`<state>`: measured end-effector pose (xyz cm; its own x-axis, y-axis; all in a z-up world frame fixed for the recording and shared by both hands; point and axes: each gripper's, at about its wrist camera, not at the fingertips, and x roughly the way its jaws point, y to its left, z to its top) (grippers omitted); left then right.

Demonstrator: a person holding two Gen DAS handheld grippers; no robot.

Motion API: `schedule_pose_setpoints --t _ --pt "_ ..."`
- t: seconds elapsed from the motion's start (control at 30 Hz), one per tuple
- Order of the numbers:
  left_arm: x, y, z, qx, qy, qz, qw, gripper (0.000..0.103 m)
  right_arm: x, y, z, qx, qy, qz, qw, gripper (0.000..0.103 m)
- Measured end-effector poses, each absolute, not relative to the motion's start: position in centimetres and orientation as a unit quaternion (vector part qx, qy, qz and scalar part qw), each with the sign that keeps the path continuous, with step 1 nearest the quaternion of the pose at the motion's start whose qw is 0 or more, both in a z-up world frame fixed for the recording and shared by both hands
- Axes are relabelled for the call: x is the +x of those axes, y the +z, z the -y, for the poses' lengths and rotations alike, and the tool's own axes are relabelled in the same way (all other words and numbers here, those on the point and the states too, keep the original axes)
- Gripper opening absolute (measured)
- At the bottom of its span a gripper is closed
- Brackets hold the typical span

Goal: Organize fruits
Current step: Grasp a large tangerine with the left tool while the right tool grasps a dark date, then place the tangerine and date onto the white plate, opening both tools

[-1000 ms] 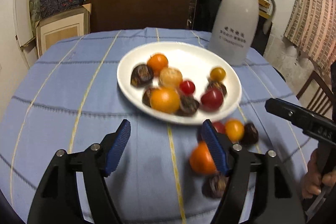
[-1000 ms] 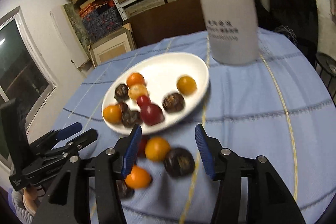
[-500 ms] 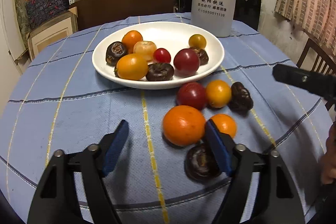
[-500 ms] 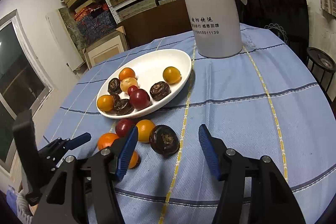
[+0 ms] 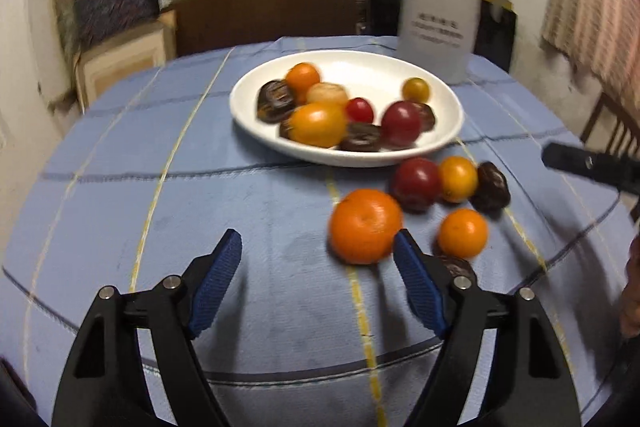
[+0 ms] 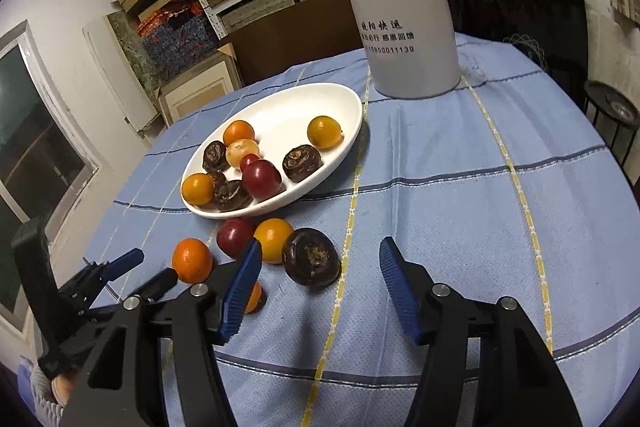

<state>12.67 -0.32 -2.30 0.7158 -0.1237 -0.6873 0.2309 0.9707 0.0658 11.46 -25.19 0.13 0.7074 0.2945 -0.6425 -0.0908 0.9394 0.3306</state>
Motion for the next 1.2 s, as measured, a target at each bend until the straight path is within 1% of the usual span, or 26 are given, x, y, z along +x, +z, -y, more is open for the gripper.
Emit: schedule_pose_setpoints --t 0.07,0.17,0.23,0.27,0.3,0.37,0.4,0.47,0.6,0.77,0.93,1.0,1.13,1.17,1.2 --pt "13.1 -2.3 1.3 0.088 -0.094 -0.361 0.924 0.072 11.3 0.3 24.8 0.132 0.109 -0.364 0.916 0.062" --pt "14.5 -2.6 1.4 0.063 -0.117 -0.375 0.917 0.071 11.6 0.1 24.3 0.122 0.114 -0.368 0.915 0.062" --pt "15.2 -2.7 1.5 0.047 -0.139 -0.382 0.912 0.065 11.9 -0.3 24.2 0.121 0.113 -0.375 0.912 0.062" --pt "15.2 -2.9 1.7 0.045 -0.152 -0.387 0.908 0.060 12.0 -0.5 24.3 0.122 0.112 -0.380 0.910 0.062" --pt "15.1 -3.1 2.0 0.045 -0.164 -0.391 0.904 0.057 12.1 -0.7 24.3 0.123 0.113 -0.384 0.908 0.062" --pt "14.9 -3.5 2.6 0.049 -0.186 -0.400 0.896 0.044 12.2 -1.0 24.1 0.118 0.111 -0.388 0.907 0.062" --pt "14.6 -3.8 3.2 0.060 -0.195 -0.404 0.892 0.043 12.2 -1.1 24.0 0.115 0.111 -0.389 0.907 0.062" --pt "14.2 -3.9 3.9 0.082 -0.191 -0.397 0.894 0.043 12.1 -1.2 23.9 0.115 0.111 -0.390 0.907 0.062" --pt "14.9 -4.0 3.1 0.051 -0.197 -0.406 0.891 0.043 12.4 -1.6 24.2 0.119 0.105 -0.396 0.905 0.062" --pt "14.5 -3.7 2.4 0.074 -0.152 -0.392 0.904 0.042 12.8 -2.0 23.9 0.117 0.110 -0.405 0.900 0.062" --pt "13.9 -3.0 -1.4 0.032 -0.105 -0.396 0.912 0.041 12.5 -2.1 22.8 0.092 0.114 -0.403 0.903 0.062" --pt "14.0 -3.1 -1.6 0.024 -0.109 -0.402 0.909 0.041 12.7 -2.2 22.1 0.079 0.117 -0.405 0.904 0.062" --pt "14.0 -3.6 0.2 0.053 -0.129 -0.406 0.903 0.042 13.6 -2.6 20.9 0.047 0.111 -0.405 0.906 0.062" --pt "14.0 -3.7 0.6 0.066 -0.126 -0.402 0.905 0.042 13.9 -2.8 20.8 0.045 0.110 -0.408 0.905 0.060" --pt "14.0 -3.7 0.9 0.072 -0.126 -0.400 0.905 0.042 14.1 -3.1 20.8 0.044 0.111 -0.412 0.903 0.056"
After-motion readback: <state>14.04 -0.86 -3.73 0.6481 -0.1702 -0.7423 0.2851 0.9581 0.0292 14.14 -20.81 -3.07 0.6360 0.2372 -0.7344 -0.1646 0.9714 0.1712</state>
